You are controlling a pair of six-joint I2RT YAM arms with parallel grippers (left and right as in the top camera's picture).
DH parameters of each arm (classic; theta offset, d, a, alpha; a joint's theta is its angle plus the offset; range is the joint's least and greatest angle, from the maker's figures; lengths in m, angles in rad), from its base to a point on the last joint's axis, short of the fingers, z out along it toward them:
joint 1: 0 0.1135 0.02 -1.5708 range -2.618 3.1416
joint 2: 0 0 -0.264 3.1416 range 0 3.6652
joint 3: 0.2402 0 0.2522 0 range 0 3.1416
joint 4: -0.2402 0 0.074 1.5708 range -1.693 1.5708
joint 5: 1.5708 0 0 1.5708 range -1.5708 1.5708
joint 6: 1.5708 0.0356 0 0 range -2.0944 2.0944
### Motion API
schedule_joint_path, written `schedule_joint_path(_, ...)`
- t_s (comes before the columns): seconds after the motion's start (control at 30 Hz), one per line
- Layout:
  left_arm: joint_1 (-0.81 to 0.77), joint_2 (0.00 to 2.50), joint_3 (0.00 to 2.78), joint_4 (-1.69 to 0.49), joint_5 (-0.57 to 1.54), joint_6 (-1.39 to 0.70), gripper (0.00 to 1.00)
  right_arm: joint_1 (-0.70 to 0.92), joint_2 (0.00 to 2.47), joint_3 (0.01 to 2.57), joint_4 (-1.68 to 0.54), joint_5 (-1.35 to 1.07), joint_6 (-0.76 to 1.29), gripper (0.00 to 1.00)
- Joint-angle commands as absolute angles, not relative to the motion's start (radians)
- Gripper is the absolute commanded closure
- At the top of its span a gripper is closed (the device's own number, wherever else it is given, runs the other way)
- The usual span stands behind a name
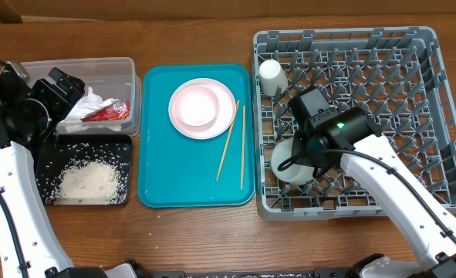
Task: Sort waste into correct bins and load items into the dishwasher
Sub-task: 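Lower the grey bowl upside down into the rack and open the right gripper, then move the right gripper back to the wooden chopsticks on the teal tray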
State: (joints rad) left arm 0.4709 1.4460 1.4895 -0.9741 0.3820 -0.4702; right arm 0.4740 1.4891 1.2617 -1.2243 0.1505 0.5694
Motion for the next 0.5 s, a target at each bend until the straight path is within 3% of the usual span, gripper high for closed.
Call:
schedule_joint_path(0.0, 0.464, 1.446, 1.515, -0.976, 0.382, -0.479, 0.00, 0.476, 1.482, 1.267, -1.178, 0.060, 0.575, 0.90)
schedule_joint_path(0.47, 0.464, 1.446, 1.515, -0.975, 0.382, -0.479, 0.00, 0.476, 1.483, 1.229, -1.129, -0.020, 0.569, 0.92)
